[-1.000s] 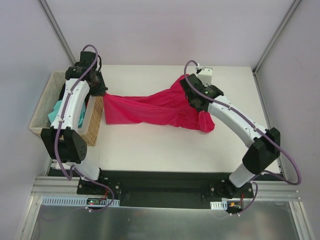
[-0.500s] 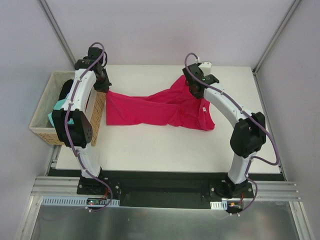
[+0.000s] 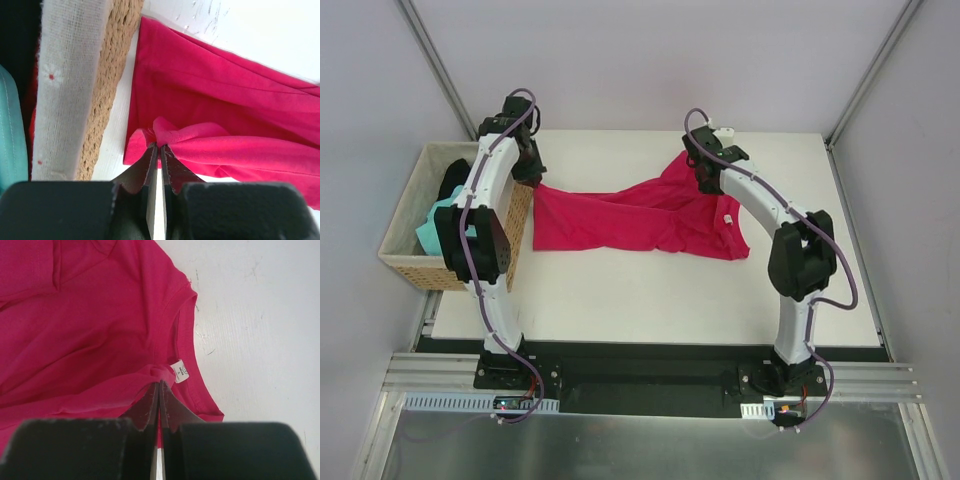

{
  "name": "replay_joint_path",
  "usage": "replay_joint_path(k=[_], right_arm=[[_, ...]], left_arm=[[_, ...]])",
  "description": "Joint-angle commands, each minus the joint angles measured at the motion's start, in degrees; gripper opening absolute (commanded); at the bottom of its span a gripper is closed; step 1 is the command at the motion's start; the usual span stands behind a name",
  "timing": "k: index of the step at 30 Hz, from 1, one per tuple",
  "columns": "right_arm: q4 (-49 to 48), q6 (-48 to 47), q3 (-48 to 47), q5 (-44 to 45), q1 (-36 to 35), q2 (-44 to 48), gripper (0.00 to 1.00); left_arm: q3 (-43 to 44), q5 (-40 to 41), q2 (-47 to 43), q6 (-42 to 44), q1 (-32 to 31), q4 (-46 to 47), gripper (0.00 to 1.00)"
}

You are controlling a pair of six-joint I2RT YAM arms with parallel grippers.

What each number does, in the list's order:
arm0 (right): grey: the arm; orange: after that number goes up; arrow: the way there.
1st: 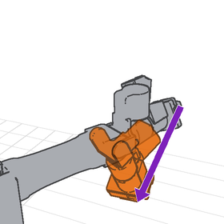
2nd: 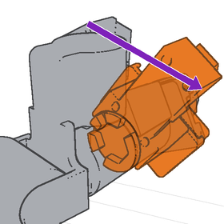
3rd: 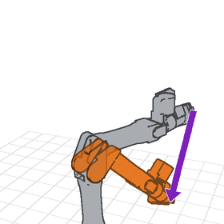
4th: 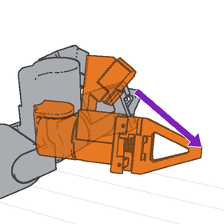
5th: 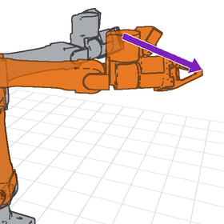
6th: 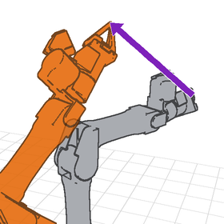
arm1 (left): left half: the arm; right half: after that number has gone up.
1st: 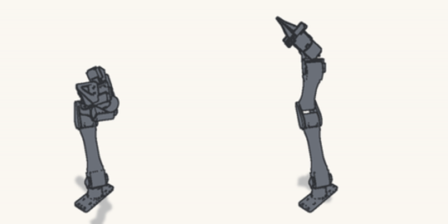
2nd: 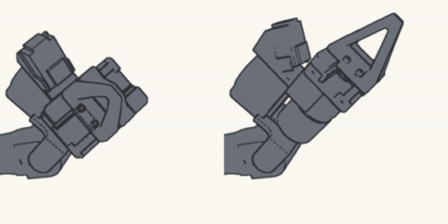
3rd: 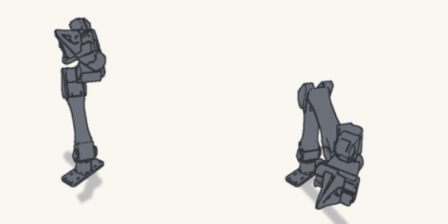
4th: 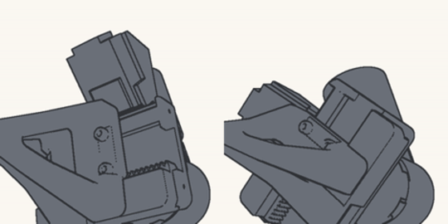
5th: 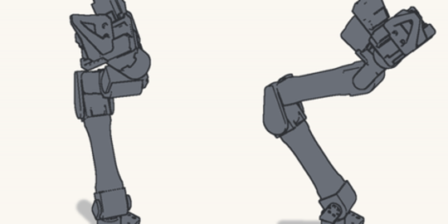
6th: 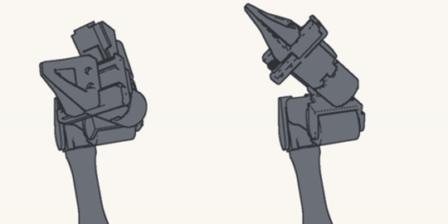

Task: Fold and stack the t-shirts
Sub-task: Fold the flattened tshirt in 1/3 of the way

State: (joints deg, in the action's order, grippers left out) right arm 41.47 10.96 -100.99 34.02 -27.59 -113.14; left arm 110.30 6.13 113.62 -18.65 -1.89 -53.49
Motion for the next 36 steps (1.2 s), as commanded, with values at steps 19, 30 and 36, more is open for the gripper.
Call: replay_joint_path(k=[19,30,36], right_arm=[[2.4,-3.0,-6.9,-0.7,1.4,-3.7,0.49],[1.4,-4.1,-9.1,1.1,2.2,2.9,0.48],[-1.0,-1.0,4.0,0.3,1.9,10.6,0.40]], left_arm=[[1.6,1.8,2.0,-0.4,-0.1,-2.1,0.38],[-0.6,0.0,-4.2,-0.5,-0.1,-2.1,0.38],[-7.6,-0.9,-8.5,-0.7,-1.1,-1.3,0.37]])
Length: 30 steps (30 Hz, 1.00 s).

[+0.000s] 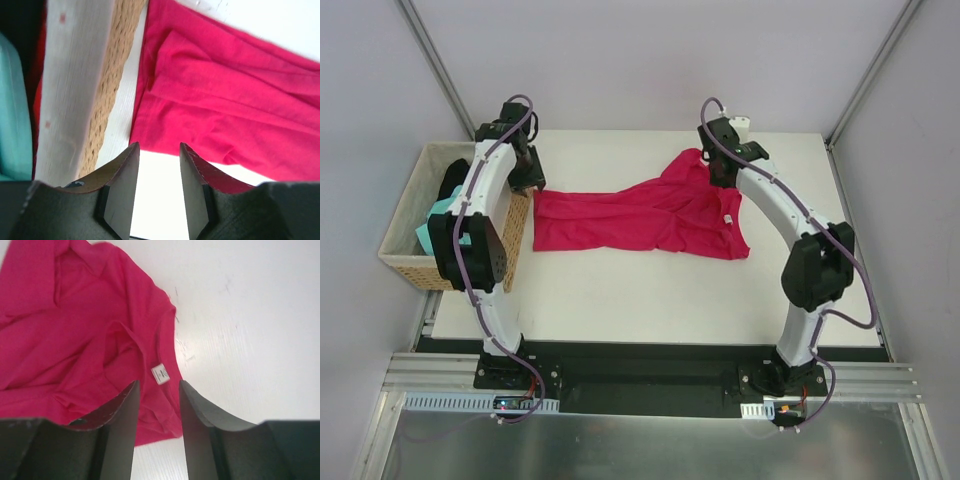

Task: Fold and stack the t-shirts
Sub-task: Fold the flattened tshirt in 1/3 of the way

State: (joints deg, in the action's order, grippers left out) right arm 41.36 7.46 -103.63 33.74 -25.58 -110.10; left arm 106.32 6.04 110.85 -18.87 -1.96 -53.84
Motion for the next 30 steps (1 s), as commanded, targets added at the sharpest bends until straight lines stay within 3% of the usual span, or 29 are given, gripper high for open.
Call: replay_joint_path(k=[1,16,30], right_arm=[[-0.9,3.3,8.1,0.4,-0.2,8.9,0.40],[-2.8,9.8,25.5,-7.2,-0.5,15.2,0.39],[-6.2,11.2,33.0,-10.4,-0.8,15.5,0.45]], left_arm=[[-5.8,-0.9,-6.2,-0.5,-1.3,-0.7,0.37],[-20.1,-1.0,-10.0,-2.1,-5.1,2.2,0.36],[-23.9,0.0,-10.1,-3.2,-5.1,3.4,0.36]])
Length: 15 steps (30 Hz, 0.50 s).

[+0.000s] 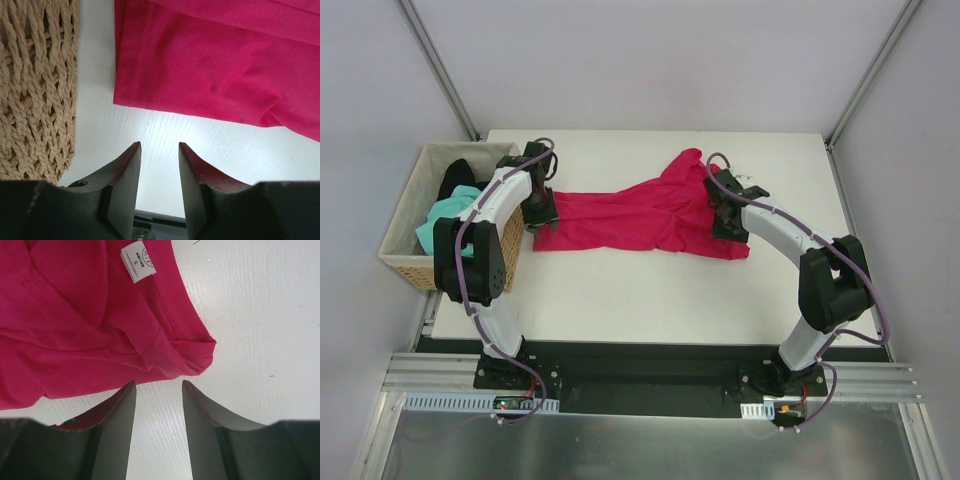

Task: Fold and stack the t-shirts
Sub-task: Fold the flattened tshirt in 1/3 of the way

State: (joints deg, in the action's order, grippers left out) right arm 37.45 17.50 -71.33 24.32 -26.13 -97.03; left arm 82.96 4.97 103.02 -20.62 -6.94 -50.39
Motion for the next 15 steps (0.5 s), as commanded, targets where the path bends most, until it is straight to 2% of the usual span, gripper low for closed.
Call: replay_joint_path(k=[1,15], right_arm=[[-2.5,1.1,0.8,-1.0,-0.2,2.4,0.45],[-5.2,-0.4,-1.1,-4.6,3.0,-2.7,0.45]], left_arm=[[-0.5,1.2,-2.3,-1.4,-0.1,0.0,0.36],[3.2,1.3,1.0,-1.5,-0.1,0.0,0.35]])
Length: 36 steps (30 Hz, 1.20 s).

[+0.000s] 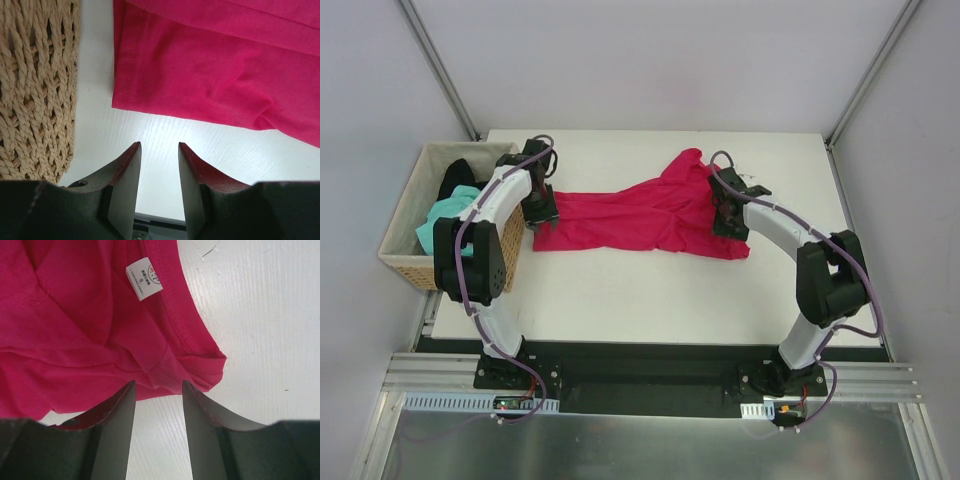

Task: Fold and stack the t-shirts
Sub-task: Fold the flattened tshirt in 1/3 of the way

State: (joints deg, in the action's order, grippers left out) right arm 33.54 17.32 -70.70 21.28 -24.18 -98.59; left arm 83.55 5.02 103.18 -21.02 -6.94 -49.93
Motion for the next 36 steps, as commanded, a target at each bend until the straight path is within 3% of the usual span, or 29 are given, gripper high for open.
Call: replay_joint_path(k=[1,7,11,12,14,15,16,20,36], right_arm=[[-1.5,-0.4,-1.8,-2.0,1.5,-1.4,0.45],[-1.9,-1.1,-3.0,-3.5,2.6,-3.7,0.45],[-2.0,-1.3,-3.6,-4.3,3.0,-5.1,0.39],[-1.9,-1.3,-3.6,-4.4,3.2,-5.3,0.26],[-2.1,-1.2,-3.4,-4.6,3.2,-5.2,0.16],[-1.9,-1.2,-3.2,-4.5,3.2,-5.1,0.04],[-2.0,-1.1,-3.1,-4.2,3.3,-5.0,0.01],[-1.8,-1.2,-2.9,-3.7,3.3,-4.6,0.01],[-1.5,-1.0,-0.6,-3.9,3.3,-0.6,0.01]], left_arm=[[2.7,1.4,1.0,-1.1,-0.1,-0.5,0.35],[4.0,1.3,2.6,-0.9,-0.1,-0.5,0.35],[4.7,1.7,3.3,-0.8,-0.1,-0.7,0.35],[4.9,1.7,3.3,-0.8,0.0,-0.7,0.36],[5.0,1.8,3.7,-0.9,-0.1,-0.7,0.36],[5.0,1.8,3.8,-0.9,0.0,-0.8,0.35],[4.9,1.8,4.0,-1.0,0.0,-0.8,0.36],[4.3,2.4,4.0,-1.4,0.0,-0.9,0.26],[3.1,6.4,9.6,-2.9,0.0,-1.8,0.30]])
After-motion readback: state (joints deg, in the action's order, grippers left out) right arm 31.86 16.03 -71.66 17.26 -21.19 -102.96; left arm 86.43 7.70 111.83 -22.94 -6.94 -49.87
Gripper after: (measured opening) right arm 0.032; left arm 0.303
